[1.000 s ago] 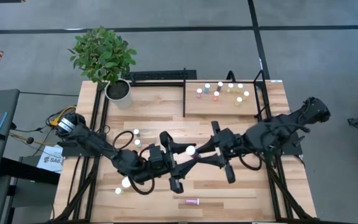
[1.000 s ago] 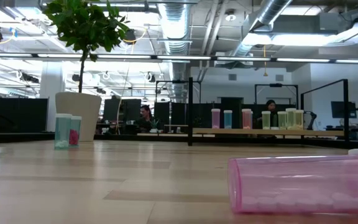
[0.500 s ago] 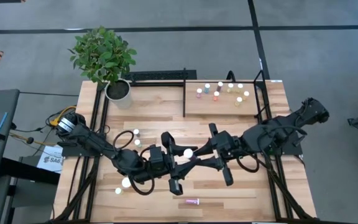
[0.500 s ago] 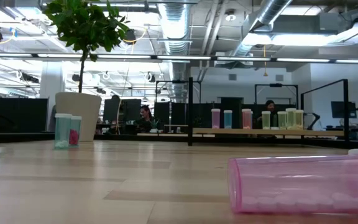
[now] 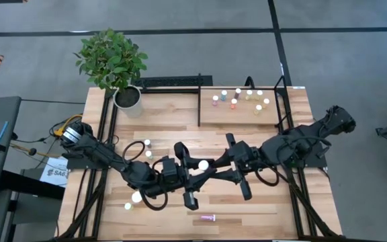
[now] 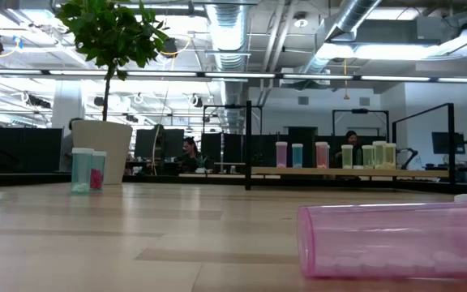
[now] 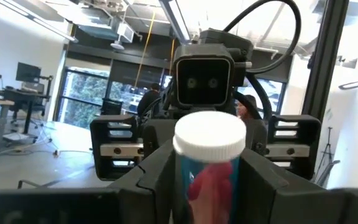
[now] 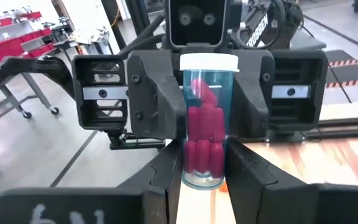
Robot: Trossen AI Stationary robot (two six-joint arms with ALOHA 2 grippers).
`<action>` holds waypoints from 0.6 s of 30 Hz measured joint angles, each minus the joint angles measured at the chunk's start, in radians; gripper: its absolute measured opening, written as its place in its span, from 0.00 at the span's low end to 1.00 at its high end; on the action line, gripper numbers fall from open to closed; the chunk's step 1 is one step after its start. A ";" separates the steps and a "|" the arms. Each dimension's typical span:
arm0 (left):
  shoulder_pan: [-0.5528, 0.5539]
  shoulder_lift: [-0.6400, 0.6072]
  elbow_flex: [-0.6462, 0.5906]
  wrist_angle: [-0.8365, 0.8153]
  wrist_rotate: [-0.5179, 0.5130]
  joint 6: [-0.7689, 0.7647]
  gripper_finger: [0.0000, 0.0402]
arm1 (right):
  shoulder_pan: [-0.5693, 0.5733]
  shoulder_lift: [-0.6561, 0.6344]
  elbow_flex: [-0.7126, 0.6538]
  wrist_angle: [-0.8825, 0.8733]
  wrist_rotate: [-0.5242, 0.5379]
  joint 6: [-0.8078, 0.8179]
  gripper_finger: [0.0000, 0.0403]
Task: Pick and place medicine bottles onto shelf by color
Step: Put the blue pill bottle on the shelf
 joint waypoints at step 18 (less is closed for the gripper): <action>0.000 0.000 0.000 -0.080 -0.013 0.026 0.21 | -0.018 -0.167 0.001 -0.195 -0.198 0.287 0.66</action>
